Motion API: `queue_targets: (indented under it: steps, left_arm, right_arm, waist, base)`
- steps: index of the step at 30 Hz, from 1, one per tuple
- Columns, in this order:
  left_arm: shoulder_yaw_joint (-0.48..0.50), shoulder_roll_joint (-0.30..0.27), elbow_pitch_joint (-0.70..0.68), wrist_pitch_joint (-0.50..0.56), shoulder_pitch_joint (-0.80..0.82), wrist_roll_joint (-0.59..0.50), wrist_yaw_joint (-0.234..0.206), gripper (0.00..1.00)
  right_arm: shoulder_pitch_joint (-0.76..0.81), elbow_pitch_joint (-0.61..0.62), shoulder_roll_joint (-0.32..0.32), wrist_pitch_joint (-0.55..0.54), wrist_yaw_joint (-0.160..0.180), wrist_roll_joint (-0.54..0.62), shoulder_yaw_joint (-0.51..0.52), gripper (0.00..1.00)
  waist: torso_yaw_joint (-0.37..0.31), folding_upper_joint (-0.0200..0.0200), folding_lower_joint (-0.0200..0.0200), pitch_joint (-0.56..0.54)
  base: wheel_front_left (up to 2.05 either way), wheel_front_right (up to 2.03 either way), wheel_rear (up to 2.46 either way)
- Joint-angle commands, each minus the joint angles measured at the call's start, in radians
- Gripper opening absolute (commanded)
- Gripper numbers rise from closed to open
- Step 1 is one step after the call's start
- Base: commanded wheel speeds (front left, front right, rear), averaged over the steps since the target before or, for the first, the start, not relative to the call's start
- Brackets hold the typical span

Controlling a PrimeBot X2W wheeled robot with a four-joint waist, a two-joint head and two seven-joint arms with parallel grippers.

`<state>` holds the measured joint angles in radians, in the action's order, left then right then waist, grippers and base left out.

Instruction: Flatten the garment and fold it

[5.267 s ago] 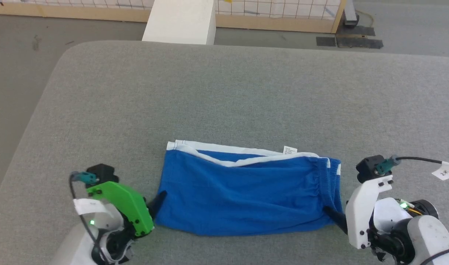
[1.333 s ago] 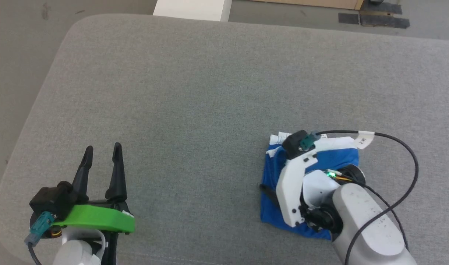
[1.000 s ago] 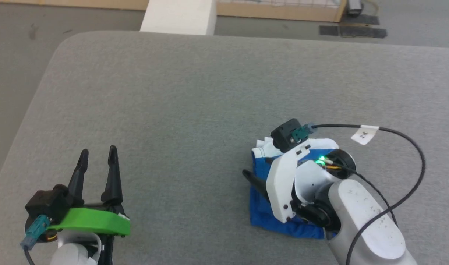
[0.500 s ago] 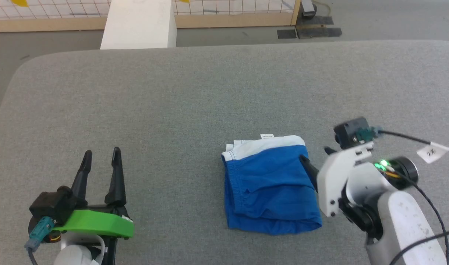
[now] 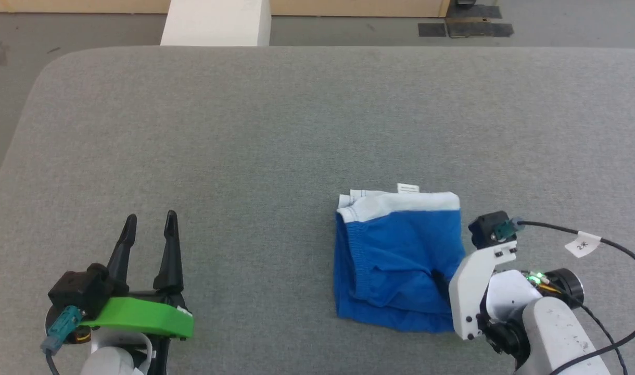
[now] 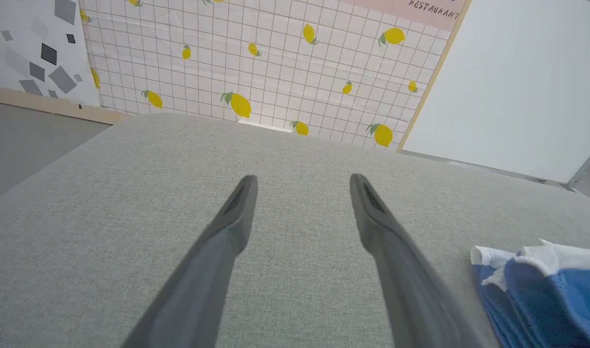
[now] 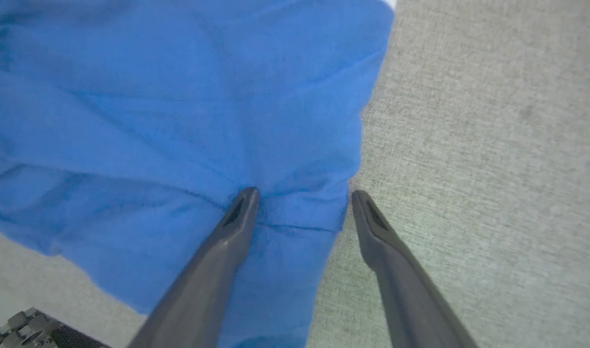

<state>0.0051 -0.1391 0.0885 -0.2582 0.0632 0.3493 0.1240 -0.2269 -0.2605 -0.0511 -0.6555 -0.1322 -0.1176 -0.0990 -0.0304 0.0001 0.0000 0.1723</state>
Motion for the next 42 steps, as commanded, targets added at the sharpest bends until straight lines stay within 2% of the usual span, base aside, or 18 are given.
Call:
queue_targets:
  steps: [1, 6, 7, 8, 9, 15, 19, 25, 32, 37, 42]
  left_arm:
    - [-0.003, -0.005, 0.003, -0.004, 0.014, 0.007, 0.007, 1.00]
    - [-0.009, -0.006, 0.010, -0.004, 0.019, 0.011, 0.007, 1.00]
    - [-0.010, -0.007, 0.012, -0.004, 0.021, 0.012, 0.007, 1.00]
    - [-0.011, -0.007, 0.012, -0.004, 0.021, 0.013, 0.007, 1.00]
    - [-0.012, -0.008, 0.013, -0.004, 0.022, 0.014, 0.007, 1.00]
    - [-0.014, -0.013, 0.016, -0.004, 0.019, 0.017, 0.007, 1.00]
    - [0.003, -0.017, 0.004, -0.004, 0.002, 0.020, 0.007, 1.00]
    - [0.009, -0.014, -0.027, -0.004, -0.011, 0.013, 0.007, 1.00]
    - [-0.011, -0.032, -0.043, -0.004, 0.023, 0.004, 0.007, 1.00]
    - [0.009, -0.049, -0.069, -0.004, 0.032, 0.001, 0.006, 1.00]
    - [0.024, -0.076, -0.107, 0.001, 0.031, -0.007, 0.001, 1.00]
  right_arm:
    - [-0.004, -0.019, 0.001, 0.005, 0.002, 0.012, 0.001, 1.00]
    - [-0.019, -0.066, 0.001, -0.004, 0.002, 0.025, 0.002, 1.00]
    - [-0.023, -0.074, 0.001, -0.010, 0.002, 0.027, 0.005, 0.48]
    - [-0.027, -0.078, 0.001, -0.012, 0.002, 0.028, 0.006, 0.33]
    - [-0.032, -0.083, 0.001, -0.015, 0.002, 0.031, 0.003, 0.00]
    - [-0.059, -0.083, 0.001, -0.036, 0.002, 0.051, -0.012, 0.00]
    - [-0.091, -0.053, -0.028, -0.060, 0.002, 0.047, -0.086, 0.00]
    - [-0.161, 0.010, -0.182, -0.119, 0.002, -0.032, -0.226, 0.00]
    - [-0.253, 0.038, -0.348, -0.121, 0.002, -0.084, -0.309, 0.00]
    - [-0.311, 0.014, -0.392, -0.083, 0.002, -0.089, -0.296, 0.00]
    - [-0.347, -0.036, -0.419, -0.055, 0.002, -0.070, -0.205, 0.00]
  waist:
    - [0.008, -0.0001, 0.0000, 0.004]
    - [0.016, -0.0001, 0.0000, 0.003]
    - [0.018, -0.0001, 0.0000, 0.002]
    - [0.019, -0.0001, 0.0000, 0.001]
    - [0.020, -0.0001, 0.0000, 0.000]
    - [0.017, -0.0001, 0.0000, -0.012]
    - [-0.038, -0.0001, 0.0000, -0.014]
    - [-0.193, -0.0001, 0.0000, 0.019]
    - [-0.335, -0.0001, 0.0000, 0.079]
    - [-0.386, -0.0001, 0.0000, 0.141]
    - [-0.387, -0.0001, 0.0000, 0.214]
  base:
    - [0.00, 0.00, 0.00]
    - [0.00, 0.00, 0.00]
    - [0.00, 0.00, 0.00]
    - [0.00, 0.00, 0.00]
    - [0.00, 0.00, 0.00]
    - [0.00, 0.00, 0.00]
    - [0.00, 0.00, 0.00]
    - [0.00, 0.00, 0.00]
    - [0.00, 0.00, 0.00]
    - [0.00, 0.00, 0.00]
    - [0.00, 0.00, 0.00]
